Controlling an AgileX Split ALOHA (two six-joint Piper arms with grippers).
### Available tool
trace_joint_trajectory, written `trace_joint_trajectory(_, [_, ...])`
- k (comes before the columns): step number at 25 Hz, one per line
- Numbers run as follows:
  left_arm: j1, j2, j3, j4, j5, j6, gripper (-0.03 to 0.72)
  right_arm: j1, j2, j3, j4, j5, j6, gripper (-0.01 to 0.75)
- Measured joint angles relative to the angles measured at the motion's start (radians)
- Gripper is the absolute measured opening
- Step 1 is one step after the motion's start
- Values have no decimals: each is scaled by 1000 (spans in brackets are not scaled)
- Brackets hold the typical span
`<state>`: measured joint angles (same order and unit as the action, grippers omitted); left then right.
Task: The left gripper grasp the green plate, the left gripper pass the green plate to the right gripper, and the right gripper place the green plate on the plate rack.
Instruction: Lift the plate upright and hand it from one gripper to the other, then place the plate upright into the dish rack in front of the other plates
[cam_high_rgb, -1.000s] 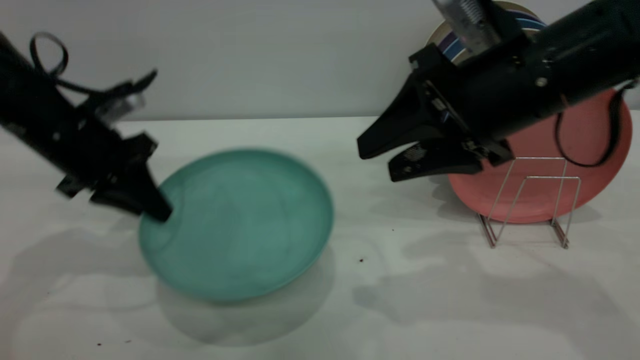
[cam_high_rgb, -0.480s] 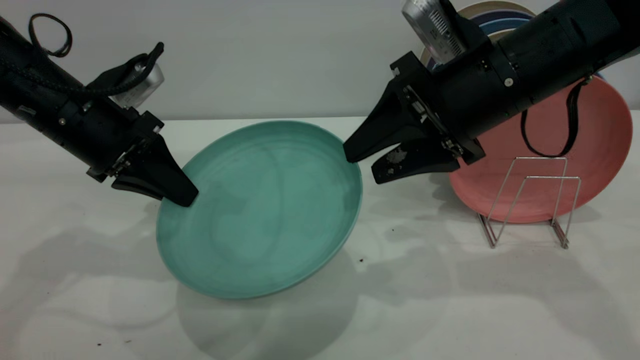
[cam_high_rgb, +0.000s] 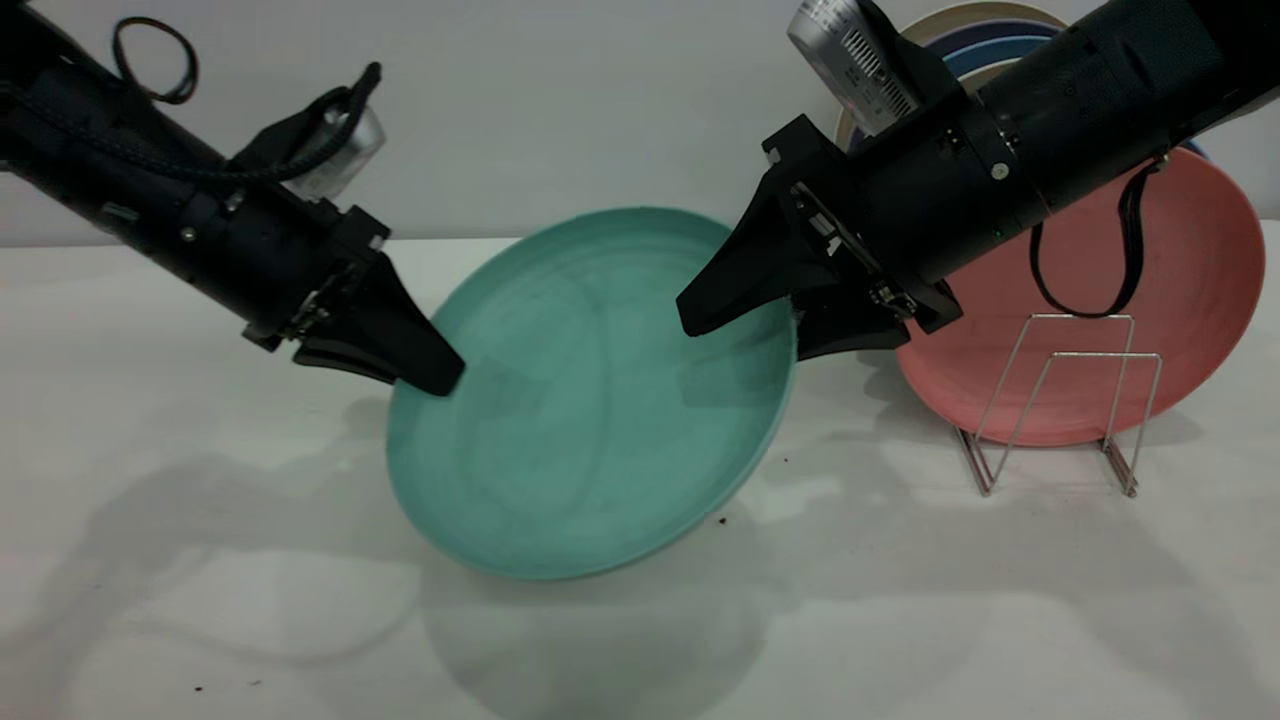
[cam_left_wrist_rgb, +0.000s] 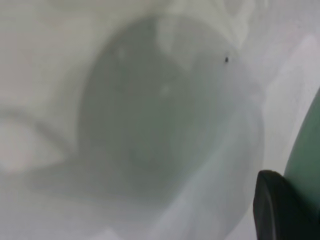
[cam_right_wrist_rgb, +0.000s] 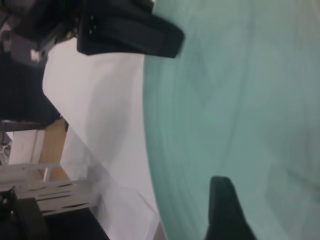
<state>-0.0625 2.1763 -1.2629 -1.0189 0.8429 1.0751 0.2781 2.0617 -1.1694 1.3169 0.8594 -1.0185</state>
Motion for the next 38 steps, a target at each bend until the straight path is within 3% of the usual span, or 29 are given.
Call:
trace_joint_trajectory(2, [-2, 0, 0, -2, 0, 0, 14, 0, 0, 0, -1, -2, 0, 399])
trace_joint_trajectory(6, [-2, 0, 0, -2, 1, -6, 36, 0, 0, 0, -8, -14, -1, 157])
trace_joint_trajectory(9, [-2, 0, 0, -8, 7, -26, 106, 0, 4, 0, -20, -33, -10, 133])
trace_joint_trajectory(16, [-2, 0, 0, -20, 46, -33, 552, 0, 4, 0, -74, -30, -27, 84])
trace_joint_trajectory(20, [-2, 0, 0, -25, 86, -33, 695, 0, 4, 0, -139, -28, -36, 67])
trace_joint_trajectory(25, [-2, 0, 0, -25, 110, -34, 693, -48, 4, -2, -167, -24, -37, 67])
trace_joint_trajectory(33, [4, 0, -4, -25, 195, -34, 589, -190, -17, -2, -212, -22, -96, 67])
trace_joint_trajectory(38, [49, 0, -4, -25, 237, -34, 575, -211, -125, -2, -278, -20, -140, 67])
